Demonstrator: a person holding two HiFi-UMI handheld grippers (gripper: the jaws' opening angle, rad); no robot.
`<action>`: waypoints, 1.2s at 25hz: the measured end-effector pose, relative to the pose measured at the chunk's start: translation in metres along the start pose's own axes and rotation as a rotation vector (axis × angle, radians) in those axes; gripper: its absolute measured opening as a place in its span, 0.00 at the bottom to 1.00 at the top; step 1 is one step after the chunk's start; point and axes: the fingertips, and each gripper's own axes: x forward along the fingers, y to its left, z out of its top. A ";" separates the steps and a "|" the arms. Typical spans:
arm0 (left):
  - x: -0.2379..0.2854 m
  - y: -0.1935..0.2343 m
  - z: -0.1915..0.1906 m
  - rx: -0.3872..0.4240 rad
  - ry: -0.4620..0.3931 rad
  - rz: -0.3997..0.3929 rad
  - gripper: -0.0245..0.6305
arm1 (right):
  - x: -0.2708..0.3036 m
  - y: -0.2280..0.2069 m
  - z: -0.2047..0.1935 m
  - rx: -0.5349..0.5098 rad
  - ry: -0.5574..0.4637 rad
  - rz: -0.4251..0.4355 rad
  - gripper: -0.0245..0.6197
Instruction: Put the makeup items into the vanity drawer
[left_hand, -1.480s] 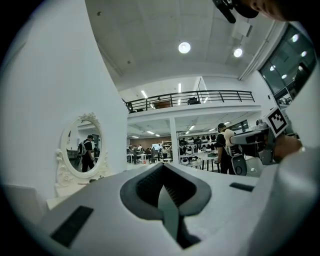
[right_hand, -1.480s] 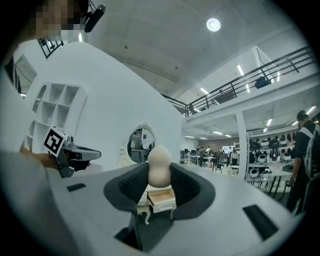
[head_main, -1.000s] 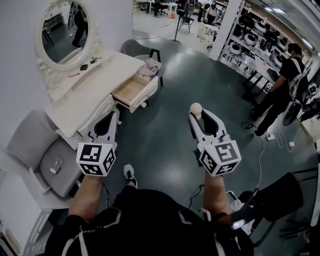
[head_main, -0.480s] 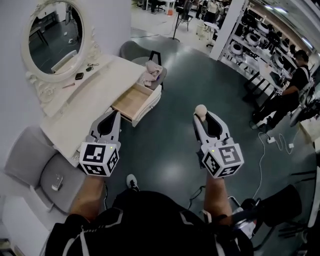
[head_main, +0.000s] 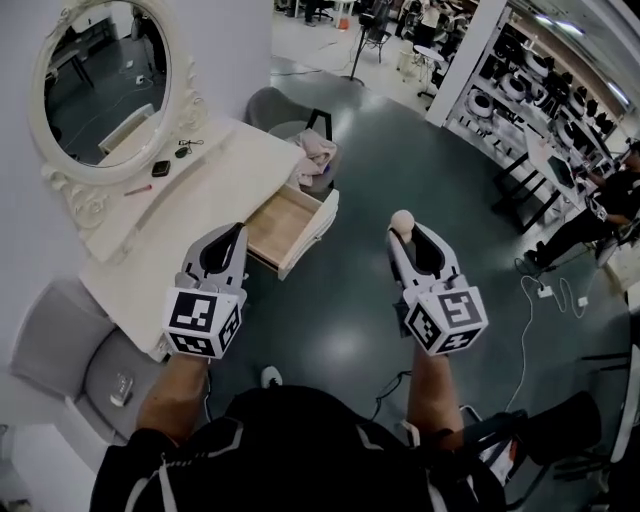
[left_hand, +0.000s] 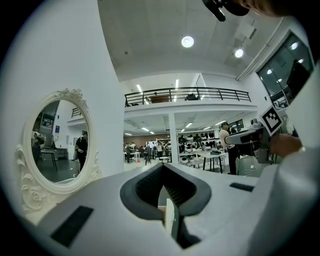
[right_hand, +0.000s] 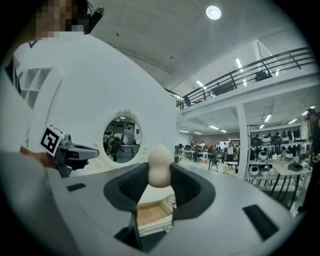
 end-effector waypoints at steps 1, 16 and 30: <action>0.004 0.009 -0.001 -0.003 -0.004 0.000 0.04 | 0.011 0.002 0.000 -0.002 0.002 0.000 0.26; 0.049 0.081 -0.020 -0.019 0.023 0.070 0.04 | 0.124 0.007 0.009 -0.037 -0.006 0.099 0.27; 0.138 0.099 -0.012 0.006 0.033 0.249 0.04 | 0.247 -0.059 0.024 -0.113 -0.045 0.288 0.27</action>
